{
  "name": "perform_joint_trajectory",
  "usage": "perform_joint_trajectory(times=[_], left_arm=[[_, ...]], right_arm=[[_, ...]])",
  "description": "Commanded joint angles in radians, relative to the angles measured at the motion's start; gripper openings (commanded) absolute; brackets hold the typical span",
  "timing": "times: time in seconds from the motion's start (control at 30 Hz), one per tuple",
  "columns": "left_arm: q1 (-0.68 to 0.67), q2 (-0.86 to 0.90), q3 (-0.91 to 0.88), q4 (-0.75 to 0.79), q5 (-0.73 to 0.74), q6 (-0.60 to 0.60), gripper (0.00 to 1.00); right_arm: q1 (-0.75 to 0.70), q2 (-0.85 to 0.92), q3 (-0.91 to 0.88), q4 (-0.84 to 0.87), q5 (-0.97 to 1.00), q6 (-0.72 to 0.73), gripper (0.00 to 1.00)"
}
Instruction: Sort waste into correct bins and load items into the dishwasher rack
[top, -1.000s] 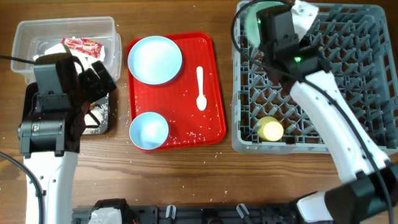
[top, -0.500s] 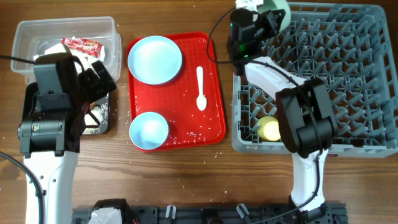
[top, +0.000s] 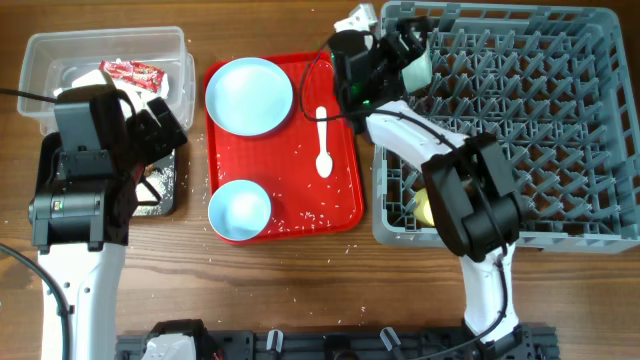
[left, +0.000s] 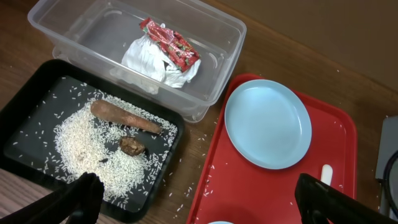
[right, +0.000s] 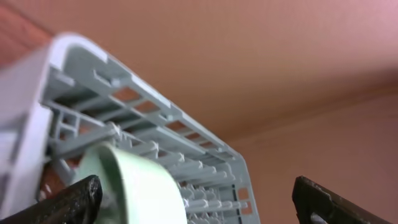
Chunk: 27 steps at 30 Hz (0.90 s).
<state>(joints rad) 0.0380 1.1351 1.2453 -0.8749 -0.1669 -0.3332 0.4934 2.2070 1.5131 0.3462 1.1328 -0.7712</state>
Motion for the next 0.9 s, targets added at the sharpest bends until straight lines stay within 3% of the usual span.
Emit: perform_joint_trajectory(times=[0.0, 0.1, 0.17, 0.3, 0.43, 0.57, 0.63, 0.77, 0.87], left_arm=[[-0.004, -0.002, 0.012, 0.002, -0.002, 0.019, 1.0], [-0.004, -0.002, 0.012, 0.002, -0.002, 0.019, 1.0], [-0.004, -0.002, 0.012, 0.002, -0.002, 0.019, 1.0], [-0.004, -0.002, 0.012, 0.002, -0.002, 0.019, 1.0], [-0.004, -0.002, 0.012, 0.002, -0.002, 0.019, 1.0], [-0.004, -0.002, 0.012, 0.002, -0.002, 0.019, 1.0], [-0.004, -0.002, 0.012, 0.002, -0.002, 0.019, 1.0], [-0.005, -0.002, 0.012, 0.002, -0.002, 0.019, 1.0], [-0.004, -0.002, 0.012, 0.002, -0.002, 0.019, 1.0]], right_arm=[[0.032, 0.002, -0.001, 0.063, -0.005, 0.016, 1.0], [0.056, -0.047, -0.001, 0.077, -0.027, 0.093, 1.0], [0.079, -0.099, -0.001, -0.109, -0.178, 0.285, 1.0], [0.089, -0.244, -0.001, -0.657, -0.913, 0.961, 1.0], [0.099, -0.293, -0.006, -0.821, -1.522, 1.316, 0.98], [0.21, -0.266, -0.115, -0.806, -1.54, 1.394, 0.85], [0.272, -0.251, -0.167, -0.795, -1.481, 1.471, 0.72], [0.319, -0.216, -0.199, -0.777, -1.435, 1.489, 0.47], [0.334, -0.169, -0.199, -0.767, -1.421, 1.508, 0.36]])
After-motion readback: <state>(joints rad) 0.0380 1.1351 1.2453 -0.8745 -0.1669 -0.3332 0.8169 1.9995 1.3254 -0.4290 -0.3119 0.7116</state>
